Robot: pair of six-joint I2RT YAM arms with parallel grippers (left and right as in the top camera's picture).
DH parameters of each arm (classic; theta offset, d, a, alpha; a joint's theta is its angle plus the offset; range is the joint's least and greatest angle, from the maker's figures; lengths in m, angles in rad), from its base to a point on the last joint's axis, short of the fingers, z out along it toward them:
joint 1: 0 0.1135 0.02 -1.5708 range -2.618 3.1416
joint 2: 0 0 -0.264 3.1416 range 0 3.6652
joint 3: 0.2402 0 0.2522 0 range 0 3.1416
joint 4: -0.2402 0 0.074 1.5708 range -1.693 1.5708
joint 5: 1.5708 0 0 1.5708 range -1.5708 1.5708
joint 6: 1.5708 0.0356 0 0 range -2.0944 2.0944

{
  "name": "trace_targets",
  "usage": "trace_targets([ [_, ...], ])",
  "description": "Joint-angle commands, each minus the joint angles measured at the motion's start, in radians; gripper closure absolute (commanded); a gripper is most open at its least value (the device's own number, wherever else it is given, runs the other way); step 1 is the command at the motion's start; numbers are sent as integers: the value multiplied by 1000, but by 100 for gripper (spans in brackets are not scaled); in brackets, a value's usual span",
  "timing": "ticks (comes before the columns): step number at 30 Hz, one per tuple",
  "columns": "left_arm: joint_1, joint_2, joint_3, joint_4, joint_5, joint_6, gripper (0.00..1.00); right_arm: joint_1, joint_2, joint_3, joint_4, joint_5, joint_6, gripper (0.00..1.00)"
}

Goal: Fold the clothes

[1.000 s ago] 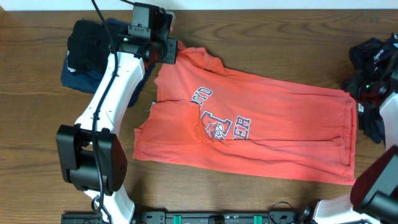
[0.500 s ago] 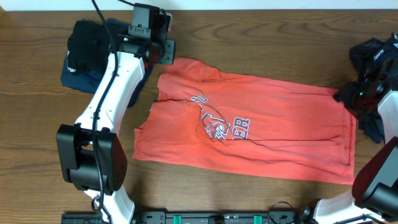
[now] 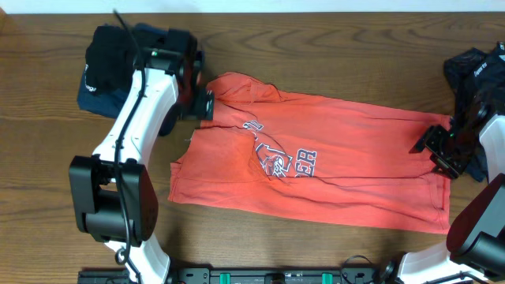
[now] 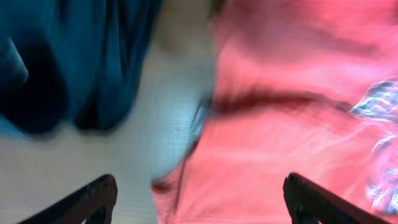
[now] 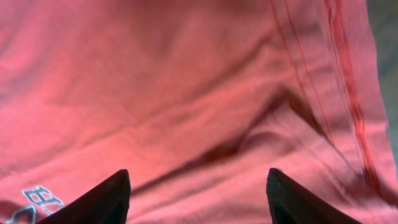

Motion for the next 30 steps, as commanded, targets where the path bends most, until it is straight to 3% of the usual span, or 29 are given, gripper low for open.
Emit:
trace_targets([
  [1, 39, 7, -126, -26, 3, -154, 13, -16, 2, 5, -27, 58, 9, 32],
  [10, 174, 7, -416, 85, 132, -211, 13, -184, 2, 5, -85, -14, -10, 33],
  [13, 209, 7, -478, 131, 198, -208, 20, -205, 2, 5, -109, -14, -9, 33],
  [15, 212, 7, -520, 161, 224, -203, 30, -207, 2, 5, -109, -14, -9, 32],
  [17, 209, 7, -563, 192, 239, -203, 51, -208, 2, 5, -109, -14, -9, 32],
  [18, 207, 7, -580, 201, 239, -202, 64, -208, 2, 5, -108, -13, -9, 32],
  [19, 207, 7, -595, 205, 238, -202, 87, -208, 2, 5, -104, -13, -9, 32],
  [20, 209, 7, -604, 203, 237, -202, 94, -210, 2, 5, -100, -14, -8, 32],
  [30, 347, -75, -607, 45, 186, -224, 94, -220, 2, 5, -64, -14, -5, 30],
])
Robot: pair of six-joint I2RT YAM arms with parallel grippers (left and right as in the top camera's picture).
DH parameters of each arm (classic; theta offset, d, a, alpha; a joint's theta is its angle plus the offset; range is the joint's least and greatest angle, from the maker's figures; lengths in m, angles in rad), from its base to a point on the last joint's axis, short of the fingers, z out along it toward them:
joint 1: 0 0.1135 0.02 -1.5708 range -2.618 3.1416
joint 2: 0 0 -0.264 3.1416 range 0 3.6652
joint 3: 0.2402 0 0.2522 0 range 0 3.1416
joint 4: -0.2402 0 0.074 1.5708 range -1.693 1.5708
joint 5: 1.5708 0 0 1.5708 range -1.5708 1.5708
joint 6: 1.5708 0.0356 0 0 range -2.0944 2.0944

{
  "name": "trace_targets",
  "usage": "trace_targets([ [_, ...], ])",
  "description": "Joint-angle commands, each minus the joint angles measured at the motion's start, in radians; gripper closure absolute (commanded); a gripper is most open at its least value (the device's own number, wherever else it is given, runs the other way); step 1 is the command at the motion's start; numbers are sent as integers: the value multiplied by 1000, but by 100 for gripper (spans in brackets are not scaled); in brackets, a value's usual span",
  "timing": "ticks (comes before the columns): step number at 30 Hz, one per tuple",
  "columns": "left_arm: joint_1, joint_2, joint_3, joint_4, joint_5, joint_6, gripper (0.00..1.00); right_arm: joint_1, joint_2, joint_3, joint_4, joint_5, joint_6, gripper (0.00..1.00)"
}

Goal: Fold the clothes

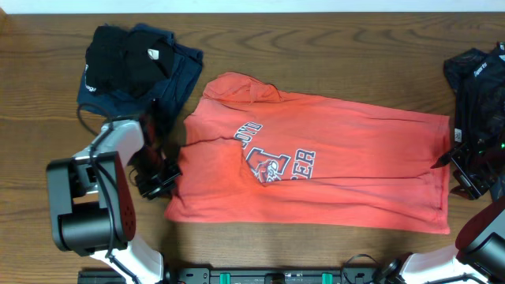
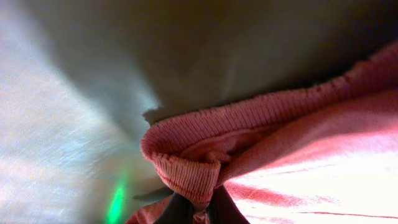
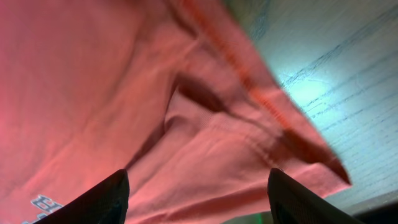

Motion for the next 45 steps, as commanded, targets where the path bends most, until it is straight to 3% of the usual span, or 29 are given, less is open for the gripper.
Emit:
trace_targets([
  [1, 60, -42, -19, -39, -51, -15, 94, -8, 2, 5, 22, -7, -8, 30],
  [6, 83, -133, -19, -41, -51, -8, 91, -3, 2, 5, 104, -100, -8, 29],
  [8, 82, -153, -19, -42, -51, -8, 57, 4, 2, 5, 133, -127, -8, 29],
  [11, 83, -166, -18, -48, -51, -8, 43, 17, 2, 5, 186, -169, -42, 29],
  [17, 80, -169, -8, -48, -50, 15, 43, 48, 2, 5, 315, -208, -93, 31],
  [23, 80, -209, 71, -44, 41, 101, 47, 90, 31, 4, 458, -99, -49, 54],
  [26, 74, -256, 127, -40, 95, 138, 47, 119, 72, 4, 488, -93, -49, 54],
  [29, 48, -307, 175, -20, 143, 168, 47, 147, 135, 4, 537, -44, -49, 43],
  [31, 18, -339, 193, 2, 149, 170, 46, 155, 173, 4, 577, -56, -49, 43],
  [37, -88, -381, 195, 52, 149, 169, 43, 159, 235, 4, 635, -89, -29, 57],
  [42, -148, -380, 195, 74, 148, 169, 43, 159, 236, 4, 692, -109, -29, 60],
  [45, -166, -380, 195, 94, 148, 169, 42, 159, 236, 4, 729, -142, -26, 70],
])
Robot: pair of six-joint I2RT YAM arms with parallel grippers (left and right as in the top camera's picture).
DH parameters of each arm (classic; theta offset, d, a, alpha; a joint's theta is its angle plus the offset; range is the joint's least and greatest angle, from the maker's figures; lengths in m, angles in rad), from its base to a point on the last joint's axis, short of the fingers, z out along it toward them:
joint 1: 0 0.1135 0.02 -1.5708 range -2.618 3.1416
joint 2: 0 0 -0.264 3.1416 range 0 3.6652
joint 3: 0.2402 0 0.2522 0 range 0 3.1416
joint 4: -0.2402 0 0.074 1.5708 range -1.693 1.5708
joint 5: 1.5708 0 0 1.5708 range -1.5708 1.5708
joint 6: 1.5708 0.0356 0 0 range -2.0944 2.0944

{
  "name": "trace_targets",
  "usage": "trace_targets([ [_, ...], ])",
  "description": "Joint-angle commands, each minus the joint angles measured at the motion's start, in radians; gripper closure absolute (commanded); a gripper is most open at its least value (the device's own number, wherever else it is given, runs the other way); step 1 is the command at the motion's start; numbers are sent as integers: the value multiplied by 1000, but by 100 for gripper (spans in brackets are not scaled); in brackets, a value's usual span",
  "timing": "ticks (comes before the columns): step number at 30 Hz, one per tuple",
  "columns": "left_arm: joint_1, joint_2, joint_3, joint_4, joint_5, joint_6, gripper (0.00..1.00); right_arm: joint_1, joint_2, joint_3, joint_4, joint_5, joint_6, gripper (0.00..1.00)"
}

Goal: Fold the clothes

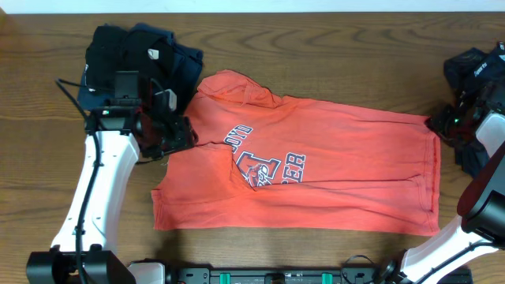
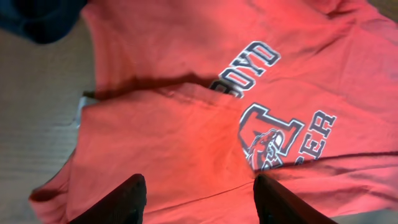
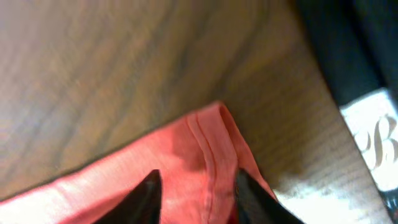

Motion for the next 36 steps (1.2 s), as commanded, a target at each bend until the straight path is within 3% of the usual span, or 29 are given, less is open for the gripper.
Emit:
trace_targets([
  [1, -15, 0, 8, 13, 10, 20, 42, 6, 10, 4, 26, -53, 9, 76],
  [8, -15, 0, 8, 32, 10, 20, 42, 3, 10, 4, 95, -97, 12, 98],
  [12, -15, 0, 8, 35, 10, 20, 42, -8, 10, 4, 77, -77, 8, 71],
  [18, -15, 0, 8, 35, 10, 20, 41, -37, 10, 4, 20, -76, 7, 62],
  [36, -15, 0, 8, 45, 10, 20, 41, -38, 29, -21, -16, -77, 2, 65],
])
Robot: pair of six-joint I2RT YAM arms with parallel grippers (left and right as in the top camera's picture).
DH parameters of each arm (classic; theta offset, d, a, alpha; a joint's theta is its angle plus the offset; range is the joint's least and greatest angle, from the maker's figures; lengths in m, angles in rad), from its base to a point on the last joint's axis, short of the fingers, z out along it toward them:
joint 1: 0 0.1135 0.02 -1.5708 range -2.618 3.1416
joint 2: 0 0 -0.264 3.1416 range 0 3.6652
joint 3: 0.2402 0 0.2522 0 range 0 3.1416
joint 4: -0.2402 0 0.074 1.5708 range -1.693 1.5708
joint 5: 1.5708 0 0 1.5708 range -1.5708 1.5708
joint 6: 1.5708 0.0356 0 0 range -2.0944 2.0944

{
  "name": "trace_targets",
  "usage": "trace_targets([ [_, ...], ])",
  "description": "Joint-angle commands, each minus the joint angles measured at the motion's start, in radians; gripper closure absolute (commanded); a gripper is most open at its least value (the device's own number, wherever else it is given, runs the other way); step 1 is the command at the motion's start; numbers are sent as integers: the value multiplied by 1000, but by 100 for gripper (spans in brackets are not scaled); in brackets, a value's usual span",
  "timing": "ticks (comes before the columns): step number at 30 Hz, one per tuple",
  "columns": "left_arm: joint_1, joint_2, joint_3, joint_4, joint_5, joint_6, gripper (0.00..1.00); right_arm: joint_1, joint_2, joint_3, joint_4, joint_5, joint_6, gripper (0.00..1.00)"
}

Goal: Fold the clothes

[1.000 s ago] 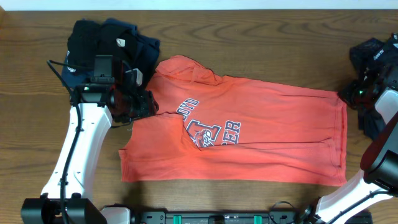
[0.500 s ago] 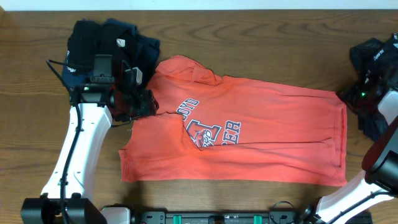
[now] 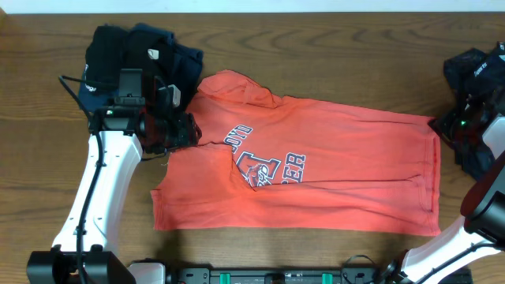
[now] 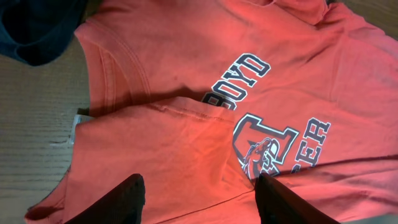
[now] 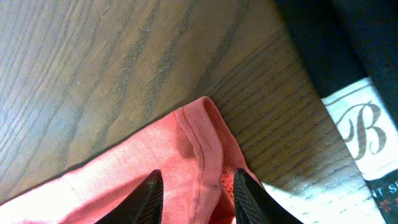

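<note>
An orange T-shirt (image 3: 316,173) with a printed logo lies spread flat across the table, collar at the upper left. My left gripper (image 3: 186,132) hovers over the shirt's left sleeve area. In the left wrist view it (image 4: 199,205) is open above the cloth, holding nothing. My right gripper (image 3: 443,126) is at the shirt's upper right corner. In the right wrist view it (image 5: 196,199) is open, its narrowed fingers (image 5: 151,198) straddling the hem corner (image 5: 199,134) on the wood.
A pile of dark navy and black clothes (image 3: 130,55) sits at the back left, touching the shirt's collar side. More dark clothes (image 3: 477,75) lie at the right edge, a black garment with a white label (image 5: 357,127) just beside the hem corner.
Almost nothing has changed. My left gripper sits slightly further back over the sleeve, still open. The right gripper stays at the upper right hem corner, a little closer to it. The shirt has not moved.
First my left gripper was open by the collar and the right open over the right hem. Then the left was shut on the shirt's lower left corner. Later that corner lay further left and flatter, the left was open over the sleeve, and the right was at the upper right corner.
</note>
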Motion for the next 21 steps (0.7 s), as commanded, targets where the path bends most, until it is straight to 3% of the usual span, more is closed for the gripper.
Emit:
trace_targets([
  [1, -2, 0, 8, 1, 10, 21, 41, 6, 31, -22, 15, -14, 5, 66],
  [3, -2, 0, 8, 0, 10, 21, 41, 6, 44, -24, 33, -16, 16, 70],
  [7, -2, 0, 8, 0, 10, 21, 41, 4, 47, -23, 92, -63, 19, 89],
  [11, -2, 0, 8, 0, 10, 21, 41, -1, 47, -23, 138, -109, 23, 98],
  [21, -2, 0, 8, 20, 10, 21, 41, -22, 47, -23, 224, -112, 21, 99],
])
